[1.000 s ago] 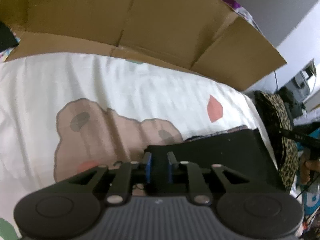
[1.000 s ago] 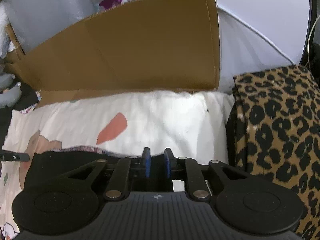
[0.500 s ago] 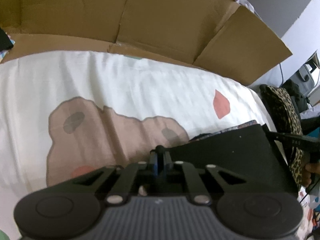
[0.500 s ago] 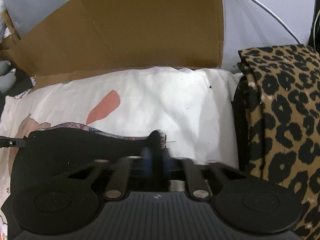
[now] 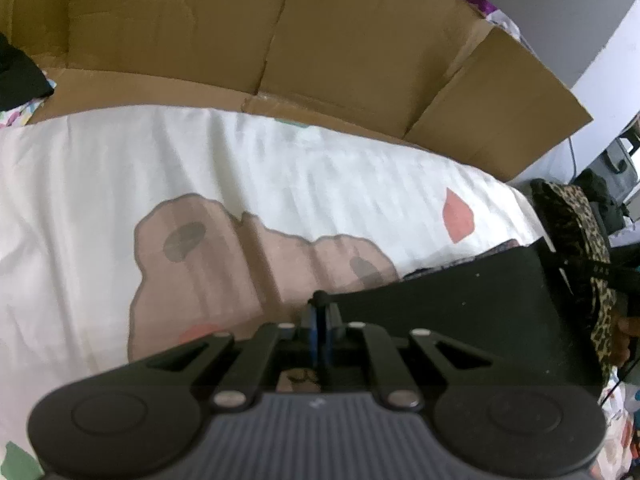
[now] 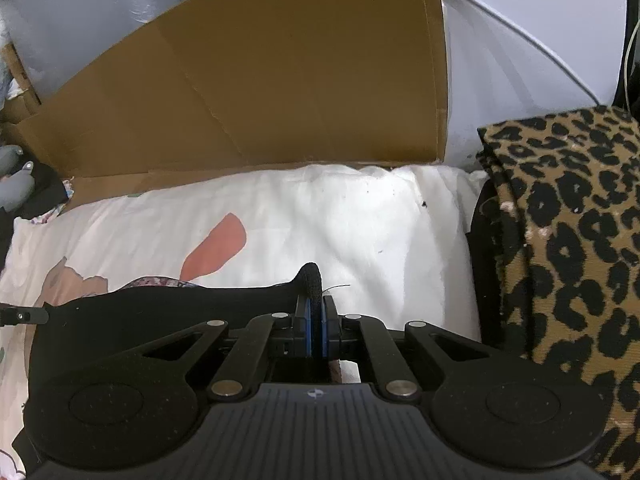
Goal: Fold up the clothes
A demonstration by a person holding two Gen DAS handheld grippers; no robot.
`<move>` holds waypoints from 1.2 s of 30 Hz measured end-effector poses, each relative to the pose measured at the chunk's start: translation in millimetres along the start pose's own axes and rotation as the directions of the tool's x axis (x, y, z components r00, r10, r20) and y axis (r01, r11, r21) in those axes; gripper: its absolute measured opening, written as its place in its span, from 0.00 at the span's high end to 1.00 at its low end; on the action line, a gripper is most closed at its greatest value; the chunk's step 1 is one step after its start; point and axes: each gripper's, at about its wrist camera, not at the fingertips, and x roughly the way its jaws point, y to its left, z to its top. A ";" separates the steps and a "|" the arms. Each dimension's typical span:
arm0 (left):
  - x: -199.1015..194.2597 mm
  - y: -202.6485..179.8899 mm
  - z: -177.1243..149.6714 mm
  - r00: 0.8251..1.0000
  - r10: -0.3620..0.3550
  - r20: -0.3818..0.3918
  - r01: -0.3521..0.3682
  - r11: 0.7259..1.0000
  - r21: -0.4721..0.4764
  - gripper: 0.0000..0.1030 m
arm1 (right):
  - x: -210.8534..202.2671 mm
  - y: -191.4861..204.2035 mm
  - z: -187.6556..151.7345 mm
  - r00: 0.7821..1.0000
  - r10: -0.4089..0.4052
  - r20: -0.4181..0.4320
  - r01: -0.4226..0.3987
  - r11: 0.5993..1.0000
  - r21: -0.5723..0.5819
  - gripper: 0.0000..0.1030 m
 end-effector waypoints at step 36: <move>-44.0 -102.8 -89.7 0.988 -0.121 -0.092 0.144 0.942 0.304 0.39 | -110.0 58.0 -83.9 1.000 0.008 -0.010 -0.010 0.986 -0.169 0.48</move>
